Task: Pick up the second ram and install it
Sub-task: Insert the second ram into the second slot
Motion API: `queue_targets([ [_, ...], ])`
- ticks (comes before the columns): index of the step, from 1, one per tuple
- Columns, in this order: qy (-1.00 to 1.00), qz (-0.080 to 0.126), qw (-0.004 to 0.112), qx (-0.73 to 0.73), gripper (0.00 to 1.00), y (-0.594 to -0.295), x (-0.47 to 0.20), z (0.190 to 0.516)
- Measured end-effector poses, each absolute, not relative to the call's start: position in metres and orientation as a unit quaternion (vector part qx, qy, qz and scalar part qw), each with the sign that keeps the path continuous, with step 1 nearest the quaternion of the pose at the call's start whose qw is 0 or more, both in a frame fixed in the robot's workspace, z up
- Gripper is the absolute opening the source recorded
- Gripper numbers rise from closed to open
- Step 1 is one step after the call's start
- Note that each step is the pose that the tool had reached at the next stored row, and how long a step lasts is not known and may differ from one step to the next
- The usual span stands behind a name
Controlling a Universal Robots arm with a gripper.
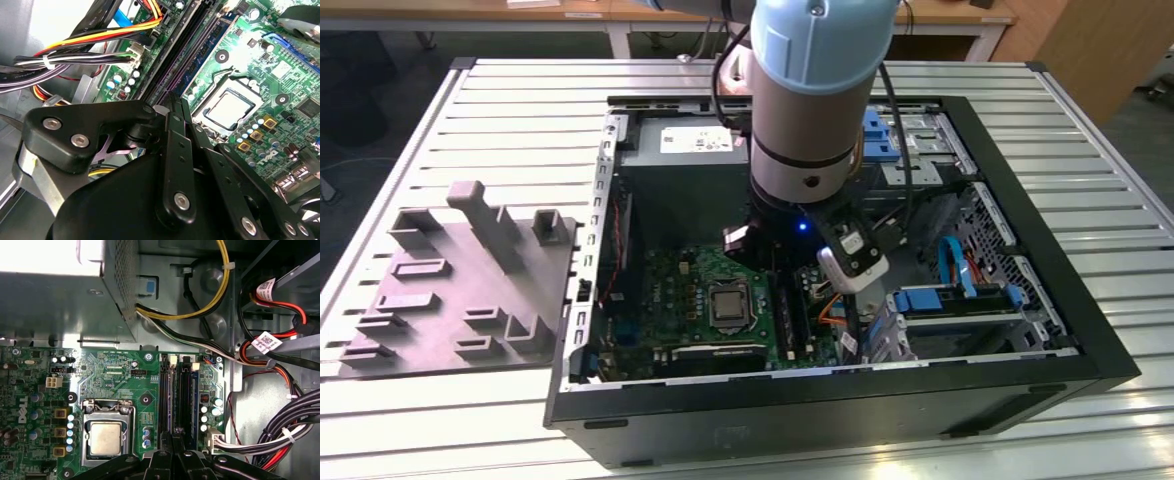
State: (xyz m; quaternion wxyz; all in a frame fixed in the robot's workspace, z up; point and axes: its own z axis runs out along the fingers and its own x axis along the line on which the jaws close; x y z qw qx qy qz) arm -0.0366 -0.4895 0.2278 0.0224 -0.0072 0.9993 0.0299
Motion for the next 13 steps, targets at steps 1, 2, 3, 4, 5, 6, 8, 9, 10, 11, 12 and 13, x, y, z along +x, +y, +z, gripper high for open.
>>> queue_targets([
  [1, 0.999, 0.030, 0.022, -0.007, 0.11, -0.4895, -0.0366, 0.2277],
  [2, 0.999, 0.030, 0.022, -0.007, 0.11, -0.4895, -0.0366, 0.2275],
  [3, 0.999, 0.030, 0.022, -0.007, 0.11, -0.4895, -0.0366, 0.2274],
  [4, 0.999, 0.030, 0.022, -0.007, 0.11, -0.4895, -0.0365, 0.2274],
  [5, 0.999, 0.030, 0.022, -0.007, 0.11, -0.4895, -0.0365, 0.2274],
  [6, 0.999, 0.030, 0.022, -0.007, 0.11, -0.4895, -0.0365, 0.2274],
  [8, 0.999, 0.030, 0.022, -0.007, 0.11, -0.4895, -0.0365, 0.2274],
  [9, 0.999, 0.030, 0.022, -0.007, 0.11, -0.4895, -0.0365, 0.2273],
  [10, 0.999, 0.030, 0.022, -0.007, 0.11, -0.4895, -0.0365, 0.2273],
  [11, 0.999, 0.030, 0.022, -0.007, 0.11, -0.4895, -0.0365, 0.2273],
  [12, 0.999, 0.030, 0.022, -0.007, 0.11, -0.4895, -0.0365, 0.2273],
  [13, 0.999, 0.030, 0.022, -0.006, 0.11, -0.4895, -0.0365, 0.2273],
])
